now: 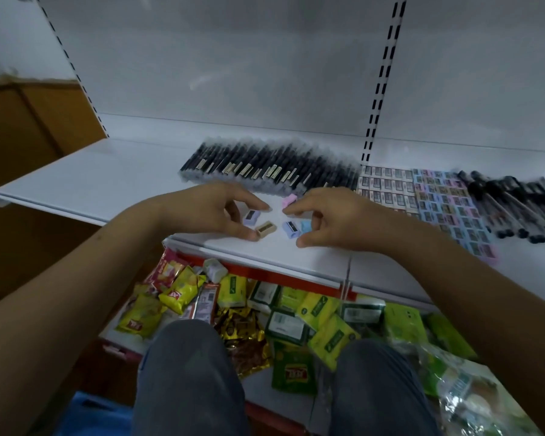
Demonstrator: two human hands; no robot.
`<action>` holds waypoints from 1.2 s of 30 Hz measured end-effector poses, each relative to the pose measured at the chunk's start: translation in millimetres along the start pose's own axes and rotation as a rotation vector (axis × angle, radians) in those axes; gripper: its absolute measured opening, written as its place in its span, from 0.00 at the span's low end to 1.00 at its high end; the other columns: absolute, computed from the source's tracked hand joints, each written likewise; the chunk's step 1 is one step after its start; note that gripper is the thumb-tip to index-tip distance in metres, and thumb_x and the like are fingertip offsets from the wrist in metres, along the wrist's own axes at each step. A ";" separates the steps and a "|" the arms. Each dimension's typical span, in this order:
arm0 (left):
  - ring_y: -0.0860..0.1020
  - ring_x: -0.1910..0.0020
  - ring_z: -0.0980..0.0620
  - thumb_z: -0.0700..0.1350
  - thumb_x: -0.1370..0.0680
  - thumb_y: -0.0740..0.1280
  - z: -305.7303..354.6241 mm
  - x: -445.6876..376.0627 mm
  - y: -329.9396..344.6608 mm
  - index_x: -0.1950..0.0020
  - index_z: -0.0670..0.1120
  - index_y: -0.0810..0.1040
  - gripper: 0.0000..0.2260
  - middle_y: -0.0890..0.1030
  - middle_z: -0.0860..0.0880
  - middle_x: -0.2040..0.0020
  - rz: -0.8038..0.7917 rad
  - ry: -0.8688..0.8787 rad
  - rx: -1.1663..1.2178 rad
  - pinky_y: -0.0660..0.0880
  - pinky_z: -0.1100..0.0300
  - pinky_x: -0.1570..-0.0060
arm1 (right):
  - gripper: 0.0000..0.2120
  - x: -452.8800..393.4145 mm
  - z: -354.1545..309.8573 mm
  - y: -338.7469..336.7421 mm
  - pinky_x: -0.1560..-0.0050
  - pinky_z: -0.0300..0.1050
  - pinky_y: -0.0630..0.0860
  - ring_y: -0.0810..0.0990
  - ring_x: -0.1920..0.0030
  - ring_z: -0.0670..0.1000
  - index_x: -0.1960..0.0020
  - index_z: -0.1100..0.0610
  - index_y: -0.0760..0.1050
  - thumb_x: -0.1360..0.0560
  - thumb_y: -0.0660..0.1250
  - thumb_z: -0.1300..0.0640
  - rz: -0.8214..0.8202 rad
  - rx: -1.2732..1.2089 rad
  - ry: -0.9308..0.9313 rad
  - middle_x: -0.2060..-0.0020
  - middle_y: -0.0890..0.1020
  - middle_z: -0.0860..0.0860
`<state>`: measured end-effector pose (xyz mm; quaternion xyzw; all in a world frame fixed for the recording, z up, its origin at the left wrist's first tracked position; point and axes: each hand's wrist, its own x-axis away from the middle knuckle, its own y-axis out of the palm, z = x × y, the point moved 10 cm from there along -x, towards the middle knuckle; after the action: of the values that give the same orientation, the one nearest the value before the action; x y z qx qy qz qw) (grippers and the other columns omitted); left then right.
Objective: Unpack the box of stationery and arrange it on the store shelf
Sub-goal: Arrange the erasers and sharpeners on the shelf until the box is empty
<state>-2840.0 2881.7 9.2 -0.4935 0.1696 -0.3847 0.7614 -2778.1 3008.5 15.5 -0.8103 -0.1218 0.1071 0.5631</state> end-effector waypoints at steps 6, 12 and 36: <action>0.77 0.54 0.60 0.53 0.28 0.75 17.9 0.5 10.2 0.41 0.59 0.81 0.16 0.77 0.60 0.47 0.133 0.083 0.005 0.75 0.65 0.52 | 0.19 -7.4 -2.9 0.6 0.60 0.27 0.65 0.72 0.59 0.40 0.38 0.51 0.78 0.28 0.74 0.50 0.123 -0.024 -0.003 0.51 0.77 0.45; 0.77 0.56 0.62 0.53 0.28 0.75 18.3 1.8 6.8 0.47 0.59 0.81 0.12 0.77 0.62 0.51 0.207 0.050 -0.014 0.75 0.65 0.54 | 0.21 0.8 2.6 -9.6 0.53 0.35 0.73 0.76 0.59 0.42 0.36 0.53 0.77 0.27 0.74 0.51 0.169 -0.071 0.043 0.53 0.76 0.45; 0.76 0.54 0.53 0.56 0.23 0.68 -6.9 2.9 0.6 0.39 0.50 0.79 0.15 0.72 0.53 0.47 0.370 0.077 -0.189 0.68 0.62 0.57 | 0.09 -10.0 0.4 -19.3 0.47 0.47 0.71 0.75 0.50 0.52 0.46 0.58 0.80 0.24 0.69 0.56 0.406 0.072 -0.063 0.51 0.77 0.53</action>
<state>-2842.2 2875.3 5.9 -0.5079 0.3218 -0.2393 0.7624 -2789.2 3012.1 33.8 -0.7938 0.0306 0.2479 0.5545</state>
